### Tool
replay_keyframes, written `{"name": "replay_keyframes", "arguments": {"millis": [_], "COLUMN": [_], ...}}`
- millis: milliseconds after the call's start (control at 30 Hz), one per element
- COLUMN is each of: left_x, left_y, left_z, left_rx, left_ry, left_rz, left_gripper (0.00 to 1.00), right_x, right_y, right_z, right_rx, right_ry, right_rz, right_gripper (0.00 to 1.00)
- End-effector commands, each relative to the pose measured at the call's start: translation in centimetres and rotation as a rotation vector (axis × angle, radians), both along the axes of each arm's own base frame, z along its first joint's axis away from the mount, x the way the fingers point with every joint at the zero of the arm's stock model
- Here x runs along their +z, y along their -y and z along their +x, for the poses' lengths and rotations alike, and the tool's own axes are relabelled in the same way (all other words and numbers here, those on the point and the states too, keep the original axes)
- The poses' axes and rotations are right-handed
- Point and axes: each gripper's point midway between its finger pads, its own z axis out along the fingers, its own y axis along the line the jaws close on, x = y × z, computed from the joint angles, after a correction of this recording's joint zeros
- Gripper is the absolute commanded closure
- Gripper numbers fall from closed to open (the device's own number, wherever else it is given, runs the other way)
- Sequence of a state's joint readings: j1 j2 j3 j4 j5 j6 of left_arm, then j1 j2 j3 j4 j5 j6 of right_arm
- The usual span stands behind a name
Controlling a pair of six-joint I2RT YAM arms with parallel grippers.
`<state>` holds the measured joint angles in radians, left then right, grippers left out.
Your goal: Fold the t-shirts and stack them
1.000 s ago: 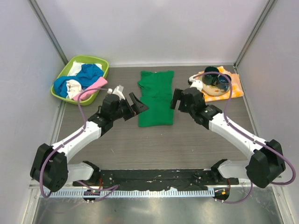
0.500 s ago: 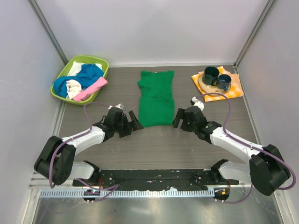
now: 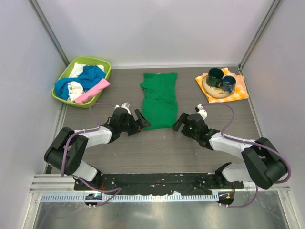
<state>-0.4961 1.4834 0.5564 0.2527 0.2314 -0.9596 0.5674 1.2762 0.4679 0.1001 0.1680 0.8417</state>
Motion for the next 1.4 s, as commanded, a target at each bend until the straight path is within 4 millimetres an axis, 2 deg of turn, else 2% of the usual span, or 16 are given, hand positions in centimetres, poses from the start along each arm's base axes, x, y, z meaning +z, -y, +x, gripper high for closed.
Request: {"name": "replay_keyframes", "arguments": {"millis": [0,200,433,533,567,667,733,900,933,967,1033,1067,1133,1233,1267,1367], "left_x": [-2.6,-3.3,-4.2,-4.5,-4.6,-5.2,-5.6,-6.3,-6.5,-6.7,-7.0,-7.2,-7.5,-7.5,-7.4,-6.8], "left_y": [-0.4,-0.4,-0.6,-0.3,-0.3,-0.1,-0.2,-0.1,0.0,0.0,0.0,0.0,0.1,0.3,0.3,0.3], "left_z": [-0.4,-0.4,-0.5,-0.4,-0.3,0.0,0.0,0.5,0.6,0.7,0.9,0.9,1.0,1.1,1.2,1.1], "left_rx": [0.012,0.011,0.015,0.013,0.014,0.016,0.018,0.019,0.018,0.019,0.020,0.019,0.018,0.016,0.017,0.011], "left_ry": [-0.065,-0.081,-0.097,-0.102,-0.104,-0.116,-0.125,-0.132,-0.135,-0.138,-0.143,-0.147,-0.150,-0.153,-0.152,-0.139], "left_rz": [0.038,0.040,0.051,0.045,0.043,0.043,0.050,0.060,0.061,0.062,0.062,0.064,0.062,0.059,0.057,0.051], "left_gripper": [0.06,0.06,0.07,0.10,0.11,0.21,0.28,0.37,0.43,0.49,0.55,0.57,0.72,0.96,1.00,1.00], "right_x": [-0.4,-2.1,-2.9,-3.1,-3.3,-3.7,-3.8,-4.2,-4.4,-4.4,-4.5,-4.6,-4.8,-5.1,-5.0,-5.1], "right_y": [-1.2,-2.6,-3.6,-3.8,-3.7,-3.8,-3.8,-3.7,-3.7,-3.8,-3.8,-3.8,-3.7,-3.6,-3.6,-3.3], "right_z": [1.3,1.7,1.9,2.0,2.0,1.9,1.9,1.8,1.8,1.9,1.8,1.8,1.8,1.7,1.8,1.5], "right_rx": [-0.067,-0.091,-0.086,-0.083,-0.086,-0.084,-0.082,-0.079,-0.078,-0.077,-0.076,-0.073,-0.073,-0.068,-0.067,-0.064], "right_ry": [0.010,-0.036,-0.065,-0.070,-0.076,-0.084,-0.085,-0.093,-0.097,-0.096,-0.100,-0.101,-0.109,-0.118,-0.116,-0.116], "right_rz": [0.115,0.198,0.234,0.241,0.240,0.237,0.234,0.223,0.220,0.219,0.215,0.213,0.203,0.186,0.183,0.167], "right_gripper": [0.07,0.07,0.09,0.14,0.20,0.30,0.33,0.41,0.44,0.50,0.56,0.62,0.70,0.95,0.99,0.99]}}
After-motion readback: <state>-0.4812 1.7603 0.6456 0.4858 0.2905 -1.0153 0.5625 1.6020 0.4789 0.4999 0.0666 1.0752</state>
